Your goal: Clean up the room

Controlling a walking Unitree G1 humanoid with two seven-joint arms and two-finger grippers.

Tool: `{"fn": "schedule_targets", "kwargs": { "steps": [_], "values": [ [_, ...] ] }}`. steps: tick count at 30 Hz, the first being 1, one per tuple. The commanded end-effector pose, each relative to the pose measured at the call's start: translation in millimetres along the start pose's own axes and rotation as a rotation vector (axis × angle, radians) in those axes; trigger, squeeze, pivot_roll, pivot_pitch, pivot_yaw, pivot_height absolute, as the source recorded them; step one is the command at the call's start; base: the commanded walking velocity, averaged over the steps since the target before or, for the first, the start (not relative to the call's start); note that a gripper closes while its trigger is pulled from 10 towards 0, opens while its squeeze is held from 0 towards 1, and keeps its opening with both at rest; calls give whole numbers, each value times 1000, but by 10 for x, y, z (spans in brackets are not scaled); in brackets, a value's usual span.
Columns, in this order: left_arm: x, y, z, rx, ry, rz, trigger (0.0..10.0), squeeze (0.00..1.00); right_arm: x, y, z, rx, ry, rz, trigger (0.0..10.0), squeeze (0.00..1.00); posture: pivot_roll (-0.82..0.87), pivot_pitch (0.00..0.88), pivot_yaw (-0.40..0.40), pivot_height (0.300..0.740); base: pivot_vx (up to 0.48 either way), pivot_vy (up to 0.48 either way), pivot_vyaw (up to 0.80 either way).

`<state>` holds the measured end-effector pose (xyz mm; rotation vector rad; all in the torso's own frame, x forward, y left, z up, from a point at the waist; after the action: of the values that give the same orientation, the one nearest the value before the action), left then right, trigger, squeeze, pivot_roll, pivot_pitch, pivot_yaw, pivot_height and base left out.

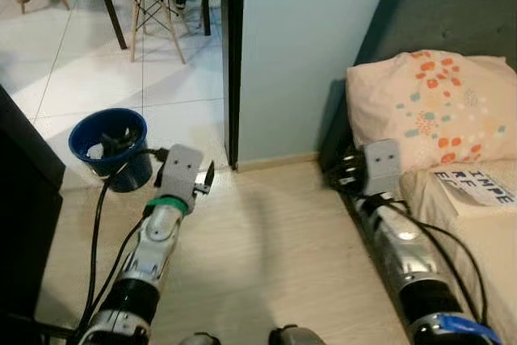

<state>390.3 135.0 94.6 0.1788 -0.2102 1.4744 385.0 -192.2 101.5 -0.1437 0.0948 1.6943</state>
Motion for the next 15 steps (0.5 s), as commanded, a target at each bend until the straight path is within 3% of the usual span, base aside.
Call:
{"fn": "schedule_targets", "kwargs": {
  "steps": [1, 2, 6, 10, 15],
  "values": [
    [-75, 22, -57, 20, -18, -25, 10000, 0, -77, 47, -58, 23, 2, -19, 10000, 0, -48, 65, 3, 740, 0, 0, 0],
    [-97, 22, -25, 12, -17, -38, 10000, 0, -103, 58, -50, 21, 17, -21, 10000, 0, -48, 65, 3, 740, 0, 0, 0],
    [-24, 142, -169, 48, -43, -64, 10000, 0, 94, 93, -72, 14, 2, 20, 10000, 0, -52, 84, 38, 740, 0, 0, 0],
    [20, 168, -187, 51, -48, -59, 10000, 0, 167, 94, -67, 8, -8, 28, 10000, 0, -44, 84, 40, 740, 0, 0, 0],
    [212, 202, -199, 49, -69, -7, 10000, 0, 465, 74, -78, 4, -81, 68, 10000, 0, 12, 108, 16, 740, 0, 0, 0]
  ]
}}
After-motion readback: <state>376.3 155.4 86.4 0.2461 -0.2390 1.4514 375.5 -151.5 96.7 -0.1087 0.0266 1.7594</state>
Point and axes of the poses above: a point about 5 cm out from each wrist's last joint towards the gripper, its own y axis pointing back from the gripper into the wrist, its own z axis along the axis of the wrist's last joint, x = y × z, the point moved 6 cm from there along -y, pointing out of the wrist towards the gripper
